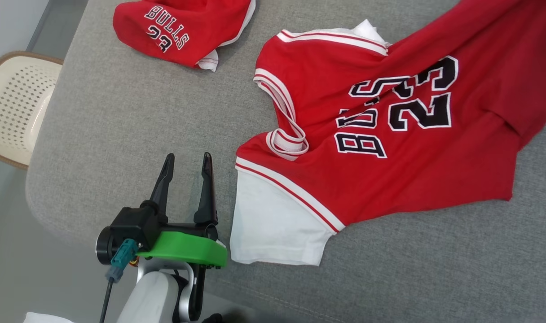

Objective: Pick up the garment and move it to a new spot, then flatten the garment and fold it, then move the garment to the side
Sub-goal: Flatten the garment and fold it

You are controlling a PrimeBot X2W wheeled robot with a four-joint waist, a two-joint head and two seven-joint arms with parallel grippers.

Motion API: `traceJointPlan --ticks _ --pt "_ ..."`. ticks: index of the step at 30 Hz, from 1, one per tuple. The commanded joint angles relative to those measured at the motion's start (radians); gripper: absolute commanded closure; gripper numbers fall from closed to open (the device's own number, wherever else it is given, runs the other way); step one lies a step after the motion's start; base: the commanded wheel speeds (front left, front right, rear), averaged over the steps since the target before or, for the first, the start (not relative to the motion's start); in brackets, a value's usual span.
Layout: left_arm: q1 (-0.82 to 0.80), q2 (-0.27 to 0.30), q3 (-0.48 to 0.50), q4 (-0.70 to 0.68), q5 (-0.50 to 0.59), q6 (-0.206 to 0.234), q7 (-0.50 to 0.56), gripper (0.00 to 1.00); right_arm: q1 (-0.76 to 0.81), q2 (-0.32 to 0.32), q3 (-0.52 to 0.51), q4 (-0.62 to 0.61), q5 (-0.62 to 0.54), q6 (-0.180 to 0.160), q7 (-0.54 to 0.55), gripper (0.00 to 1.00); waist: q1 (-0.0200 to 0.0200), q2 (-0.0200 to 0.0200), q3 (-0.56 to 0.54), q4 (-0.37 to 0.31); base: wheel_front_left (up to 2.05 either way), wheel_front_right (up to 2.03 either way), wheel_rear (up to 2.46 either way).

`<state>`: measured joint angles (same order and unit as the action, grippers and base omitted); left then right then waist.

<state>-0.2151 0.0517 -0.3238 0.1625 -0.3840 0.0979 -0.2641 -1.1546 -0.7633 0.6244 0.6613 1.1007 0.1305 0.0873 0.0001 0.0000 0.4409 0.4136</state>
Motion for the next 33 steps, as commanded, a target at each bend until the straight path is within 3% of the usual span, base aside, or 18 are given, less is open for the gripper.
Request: traceJointPlan --ticks 1,4,9,12,18,26,33 --pt "-0.014 -0.002 -0.002 -0.001 -0.007 0.006 -0.001 0.0 -0.012 0.023 0.013 0.043 -0.012 0.001 -0.035 0.0 -0.0001 0.0 0.037 0.039 0.0 0.0 0.0" --pt "-0.014 -0.001 0.004 0.009 -0.002 0.01 -0.001 0.0 -0.004 0.068 0.049 0.087 -0.012 0.001 -0.099 0.0 -0.0001 0.0 0.012 0.025 0.0 0.0 0.0" --pt "0.005 0.0 0.03 0.028 0.028 -0.001 -0.001 0.0 0.067 0.09 0.132 0.034 0.005 0.0 -0.222 0.0 -0.0001 0.0 -0.071 -0.031 0.0 0.0 0.0" --pt "0.029 0.0 0.058 0.042 0.055 -0.012 -0.001 0.0 0.126 0.084 0.163 -0.02 0.031 0.0 -0.301 0.0 -0.0001 0.0 -0.135 -0.077 0.0 0.0 0.0" --pt "0.074 0.02 0.111 0.059 0.079 -0.036 -0.001 0.0 0.278 0.061 0.176 -0.114 0.049 0.0 -0.351 0.0 -0.0001 0.0 -0.25 -0.168 0.0 0.0 0.0" --pt "0.139 0.042 0.152 0.063 0.087 -0.044 -0.001 0.0 0.566 0.107 -0.082 -0.226 -0.046 0.0 -0.352 0.0 -0.0001 0.0 -0.352 -0.25 0.0 0.0 0.0" --pt "0.178 0.052 0.162 0.055 0.083 -0.047 -0.001 0.0 0.847 0.208 -0.314 -0.317 -0.205 0.0 -0.352 0.0 -0.0001 0.0 -0.386 -0.295 0.0 0.0 0.0"
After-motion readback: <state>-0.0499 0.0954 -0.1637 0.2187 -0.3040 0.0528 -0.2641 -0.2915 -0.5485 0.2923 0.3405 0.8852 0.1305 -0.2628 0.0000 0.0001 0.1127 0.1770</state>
